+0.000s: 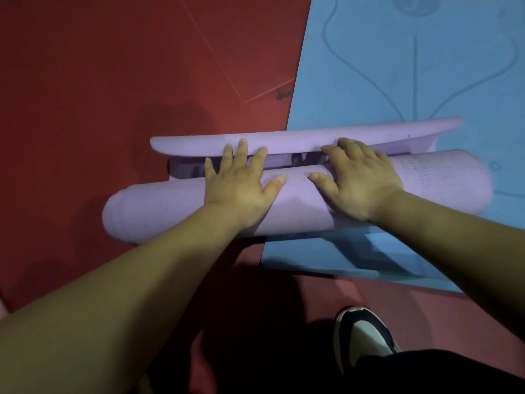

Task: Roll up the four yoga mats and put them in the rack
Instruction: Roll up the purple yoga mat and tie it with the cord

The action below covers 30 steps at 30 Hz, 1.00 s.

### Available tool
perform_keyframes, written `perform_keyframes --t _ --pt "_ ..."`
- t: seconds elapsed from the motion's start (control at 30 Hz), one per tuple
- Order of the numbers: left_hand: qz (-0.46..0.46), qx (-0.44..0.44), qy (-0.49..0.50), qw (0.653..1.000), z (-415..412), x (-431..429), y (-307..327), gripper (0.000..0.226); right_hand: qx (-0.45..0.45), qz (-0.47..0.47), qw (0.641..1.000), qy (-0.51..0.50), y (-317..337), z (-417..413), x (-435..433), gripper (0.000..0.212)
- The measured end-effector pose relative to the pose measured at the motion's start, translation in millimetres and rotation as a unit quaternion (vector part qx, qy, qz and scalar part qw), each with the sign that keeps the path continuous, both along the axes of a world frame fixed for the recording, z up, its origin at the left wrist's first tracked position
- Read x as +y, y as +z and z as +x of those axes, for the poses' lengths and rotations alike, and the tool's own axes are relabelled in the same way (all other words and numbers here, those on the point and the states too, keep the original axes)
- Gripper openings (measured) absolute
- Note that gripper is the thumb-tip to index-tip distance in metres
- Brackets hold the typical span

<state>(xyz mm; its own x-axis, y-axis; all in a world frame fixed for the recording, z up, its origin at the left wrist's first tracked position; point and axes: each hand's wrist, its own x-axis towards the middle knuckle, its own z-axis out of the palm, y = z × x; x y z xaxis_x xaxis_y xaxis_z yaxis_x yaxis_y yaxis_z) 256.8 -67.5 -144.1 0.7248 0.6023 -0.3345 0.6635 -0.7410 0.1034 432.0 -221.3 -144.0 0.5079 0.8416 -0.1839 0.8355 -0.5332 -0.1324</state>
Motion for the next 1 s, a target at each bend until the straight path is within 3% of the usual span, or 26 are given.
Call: perform_keyframes --t 0.13,0.53,0.8,1.0 --pt "0.039 -0.022 -0.022 0.999 -13.0 -15.7 -4.1 0.08 0.009 -0.004 1.0 -0.001 0.4 8.3 9.0 0.087" --pt "0.001 0.015 0.008 1.0 13.6 12.5 0.8 0.083 -0.009 0.019 1.0 0.015 2.3 0.1 -8.0 0.086" --pt "-0.004 0.007 -0.008 1.0 14.0 14.1 2.8 0.082 0.025 -0.052 0.998 0.02 15.2 5.7 2.7 0.101" --pt "0.035 -0.011 -0.073 0.997 -17.5 0.5 -0.7 0.11 0.054 -0.085 0.994 0.044 24.8 20.3 19.5 0.116"
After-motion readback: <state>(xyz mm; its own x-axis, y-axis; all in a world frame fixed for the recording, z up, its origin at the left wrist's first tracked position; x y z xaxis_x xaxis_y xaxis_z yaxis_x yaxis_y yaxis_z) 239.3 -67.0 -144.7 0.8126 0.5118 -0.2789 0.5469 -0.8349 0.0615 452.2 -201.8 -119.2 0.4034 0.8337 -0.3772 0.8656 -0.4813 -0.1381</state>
